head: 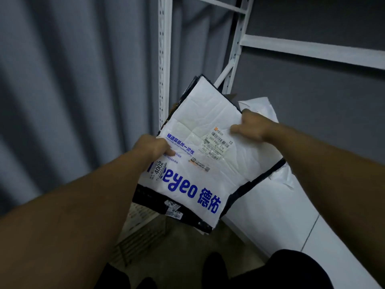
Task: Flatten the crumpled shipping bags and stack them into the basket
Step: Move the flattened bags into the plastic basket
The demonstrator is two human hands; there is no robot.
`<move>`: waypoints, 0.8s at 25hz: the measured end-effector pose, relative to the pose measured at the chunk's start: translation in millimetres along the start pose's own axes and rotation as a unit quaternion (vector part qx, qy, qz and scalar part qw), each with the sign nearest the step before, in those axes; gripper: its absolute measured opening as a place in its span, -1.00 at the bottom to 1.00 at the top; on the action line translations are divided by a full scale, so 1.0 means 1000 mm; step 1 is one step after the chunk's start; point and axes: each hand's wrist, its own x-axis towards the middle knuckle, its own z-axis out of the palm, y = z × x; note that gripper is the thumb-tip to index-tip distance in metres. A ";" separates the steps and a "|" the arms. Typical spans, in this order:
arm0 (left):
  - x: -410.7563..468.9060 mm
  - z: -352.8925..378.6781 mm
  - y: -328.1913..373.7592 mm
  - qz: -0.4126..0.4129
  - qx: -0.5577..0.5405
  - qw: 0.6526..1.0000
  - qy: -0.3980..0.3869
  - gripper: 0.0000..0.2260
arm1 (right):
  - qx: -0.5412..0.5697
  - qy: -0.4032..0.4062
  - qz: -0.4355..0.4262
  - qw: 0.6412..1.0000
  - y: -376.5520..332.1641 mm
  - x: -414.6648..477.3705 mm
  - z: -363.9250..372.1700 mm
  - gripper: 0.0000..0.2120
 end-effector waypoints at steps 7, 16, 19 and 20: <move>0.014 -0.054 -0.003 -0.012 0.051 0.997 0.052 -0.79 | 0.083 0.034 -0.028 0.996 -0.042 0.042 0.033 -0.65; 0.097 -0.109 -0.027 -0.003 0.273 0.957 0.094 -0.86 | 0.146 -0.011 0.013 0.989 -0.092 0.118 0.116 -0.48; 0.130 -0.115 -0.047 -0.009 0.335 0.934 0.128 -0.80 | 0.172 -0.042 0.030 0.984 -0.103 0.148 0.163 -0.49; 0.143 -0.115 -0.057 -0.015 0.347 0.928 0.135 -0.81 | 0.178 -0.057 0.041 0.982 -0.106 0.160 0.182 -0.51</move>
